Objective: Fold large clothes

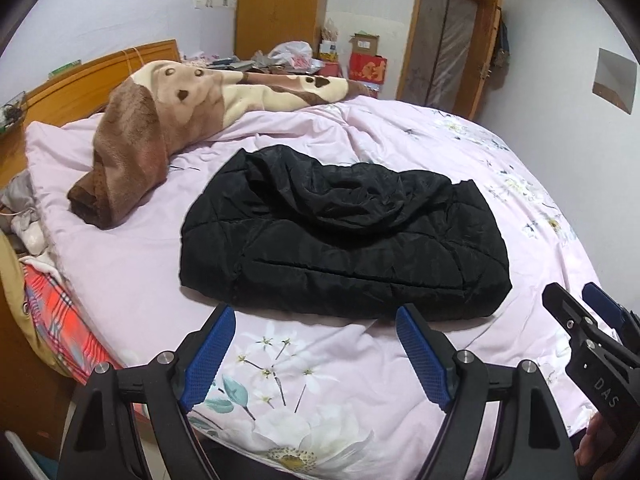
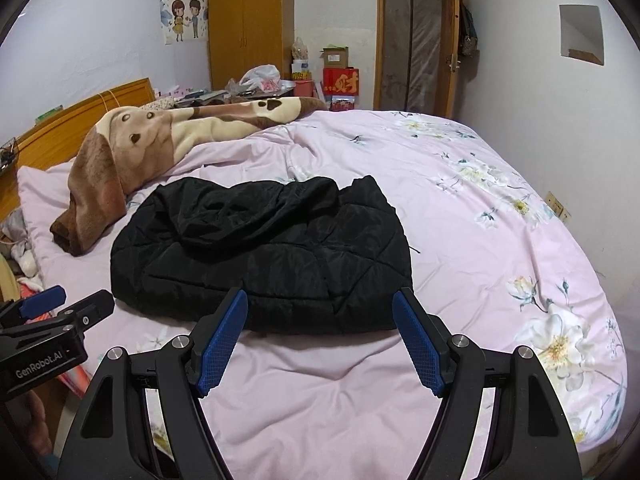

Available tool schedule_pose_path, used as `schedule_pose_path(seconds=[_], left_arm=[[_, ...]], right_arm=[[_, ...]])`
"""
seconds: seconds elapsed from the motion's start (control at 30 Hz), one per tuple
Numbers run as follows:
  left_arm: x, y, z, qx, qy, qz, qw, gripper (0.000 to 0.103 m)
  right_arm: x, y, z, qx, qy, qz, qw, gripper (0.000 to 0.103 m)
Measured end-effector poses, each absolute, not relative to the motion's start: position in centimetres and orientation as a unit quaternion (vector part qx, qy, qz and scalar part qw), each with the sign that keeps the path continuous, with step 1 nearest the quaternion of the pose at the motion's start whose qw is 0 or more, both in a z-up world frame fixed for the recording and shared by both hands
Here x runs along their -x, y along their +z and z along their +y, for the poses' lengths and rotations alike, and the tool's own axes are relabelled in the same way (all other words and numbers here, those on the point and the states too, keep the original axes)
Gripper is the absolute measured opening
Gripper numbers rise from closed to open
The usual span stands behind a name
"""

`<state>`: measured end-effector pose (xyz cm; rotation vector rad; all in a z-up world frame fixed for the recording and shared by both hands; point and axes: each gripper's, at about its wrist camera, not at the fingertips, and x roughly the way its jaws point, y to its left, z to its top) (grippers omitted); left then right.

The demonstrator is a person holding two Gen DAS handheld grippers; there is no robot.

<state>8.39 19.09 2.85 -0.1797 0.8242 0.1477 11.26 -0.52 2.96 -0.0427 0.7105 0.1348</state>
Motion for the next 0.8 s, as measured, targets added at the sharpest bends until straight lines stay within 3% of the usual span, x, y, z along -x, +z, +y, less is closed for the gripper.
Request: schedule_pose_path(seconds=[0.8], left_arm=[[-6.7,2.5,18.3,0.071,0.071,0.385,0.917,0.082]], right_arm=[[-9.5,2.8,0.5,0.021,0.073,0.344,0.936,0.075]])
